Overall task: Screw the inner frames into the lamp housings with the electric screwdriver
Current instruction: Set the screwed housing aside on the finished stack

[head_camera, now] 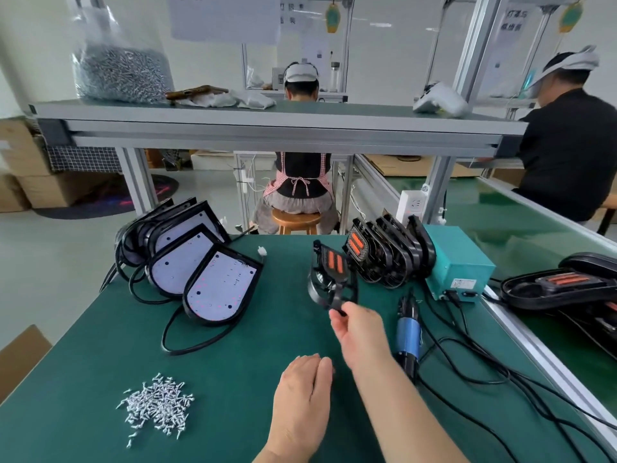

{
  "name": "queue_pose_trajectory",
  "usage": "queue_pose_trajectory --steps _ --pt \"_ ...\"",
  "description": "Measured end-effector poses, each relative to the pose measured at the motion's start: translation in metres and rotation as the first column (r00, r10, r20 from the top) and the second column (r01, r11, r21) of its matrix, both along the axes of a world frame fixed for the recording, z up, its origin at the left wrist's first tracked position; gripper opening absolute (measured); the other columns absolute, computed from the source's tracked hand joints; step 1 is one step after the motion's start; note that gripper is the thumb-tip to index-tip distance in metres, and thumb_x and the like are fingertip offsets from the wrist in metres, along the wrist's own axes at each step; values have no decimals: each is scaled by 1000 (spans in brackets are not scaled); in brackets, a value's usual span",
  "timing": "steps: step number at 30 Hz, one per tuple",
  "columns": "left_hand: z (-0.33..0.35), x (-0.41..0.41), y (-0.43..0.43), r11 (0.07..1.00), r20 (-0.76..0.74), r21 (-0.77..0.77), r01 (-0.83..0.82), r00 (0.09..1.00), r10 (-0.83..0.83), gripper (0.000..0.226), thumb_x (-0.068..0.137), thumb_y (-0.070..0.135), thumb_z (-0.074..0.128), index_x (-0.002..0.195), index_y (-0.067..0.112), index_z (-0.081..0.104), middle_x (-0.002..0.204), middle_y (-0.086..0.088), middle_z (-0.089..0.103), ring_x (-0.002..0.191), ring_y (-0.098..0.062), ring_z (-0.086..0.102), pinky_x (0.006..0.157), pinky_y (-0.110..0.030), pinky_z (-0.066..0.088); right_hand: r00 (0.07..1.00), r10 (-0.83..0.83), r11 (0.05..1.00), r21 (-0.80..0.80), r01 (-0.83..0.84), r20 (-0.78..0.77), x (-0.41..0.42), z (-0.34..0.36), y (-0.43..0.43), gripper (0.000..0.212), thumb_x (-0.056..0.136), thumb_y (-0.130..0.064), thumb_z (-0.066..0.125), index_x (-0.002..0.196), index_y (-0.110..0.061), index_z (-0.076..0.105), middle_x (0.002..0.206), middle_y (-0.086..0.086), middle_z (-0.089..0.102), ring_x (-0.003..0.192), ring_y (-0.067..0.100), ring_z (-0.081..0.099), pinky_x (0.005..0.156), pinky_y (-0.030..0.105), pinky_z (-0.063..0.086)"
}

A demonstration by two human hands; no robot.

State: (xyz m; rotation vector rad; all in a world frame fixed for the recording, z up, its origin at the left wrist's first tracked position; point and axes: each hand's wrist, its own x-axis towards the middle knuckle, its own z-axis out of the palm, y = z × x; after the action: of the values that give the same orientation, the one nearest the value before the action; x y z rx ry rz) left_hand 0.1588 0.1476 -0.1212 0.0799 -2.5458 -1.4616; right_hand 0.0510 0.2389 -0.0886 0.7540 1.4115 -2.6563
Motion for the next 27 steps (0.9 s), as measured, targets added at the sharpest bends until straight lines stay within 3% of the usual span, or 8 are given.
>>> queue_pose_trajectory --steps 2,5,8,11,13,16,21,27 --pt "1 0 0 999 -5 28 -34 999 34 28 103 16 49 81 7 64 81 2 61 81 -14 55 76 -25 44 1000 -20 1000 11 20 16 12 -11 -15 15 97 7 49 108 6 59 81 16 65 51 11 63 45 17 50" --pt "2 3 -1 993 -32 28 -111 993 112 20 98 1 53 97 18 63 102 11 58 95 -4 55 82 -16 42 998 -58 981 185 62 -26 26 -26 -24 12 98 3 49 109 2 54 75 15 69 48 12 59 46 22 47" --pt "-1 4 -3 985 -40 43 -169 985 171 28 94 -5 54 115 13 56 117 5 48 99 -2 50 83 -15 39 984 -41 902 416 112 -175 37 -32 -27 21 99 -5 52 116 -12 43 68 10 71 46 11 61 54 23 49" --pt "-1 5 -4 981 -26 57 -185 982 187 32 93 -6 55 120 11 53 120 3 45 103 -1 49 81 -4 36 961 47 811 572 122 -271 47 -34 -32 35 100 -12 55 126 -28 37 75 12 72 50 12 65 51 16 47" --pt "-1 5 -7 982 -28 35 -184 982 185 35 92 -6 58 122 10 53 121 2 44 107 -7 51 83 -4 35 955 70 786 606 124 -287 49 -33 -34 38 101 -13 55 131 -29 39 79 13 71 51 11 65 52 14 47" --pt "0 2 -24 971 -98 -95 -219 973 210 42 87 -5 65 126 4 55 124 -3 44 118 -26 49 96 -19 35 952 61 776 614 143 -299 47 -32 -34 42 101 -14 55 139 -23 41 89 11 68 52 10 65 52 14 47" --pt "12 -13 -80 717 -51 -588 -373 903 427 59 92 32 63 145 22 38 154 -5 24 142 -28 27 120 -42 19 956 79 769 628 122 -282 44 -36 -33 44 103 -16 55 143 -16 37 104 10 60 56 7 66 48 19 48" --pt "12 -25 -126 537 -8 -755 -376 824 566 76 92 53 57 156 40 18 140 -8 34 132 -29 36 123 -51 11 954 99 759 642 111 -282 44 -42 -31 42 102 -15 56 141 -18 38 103 14 63 53 5 64 47 16 46"
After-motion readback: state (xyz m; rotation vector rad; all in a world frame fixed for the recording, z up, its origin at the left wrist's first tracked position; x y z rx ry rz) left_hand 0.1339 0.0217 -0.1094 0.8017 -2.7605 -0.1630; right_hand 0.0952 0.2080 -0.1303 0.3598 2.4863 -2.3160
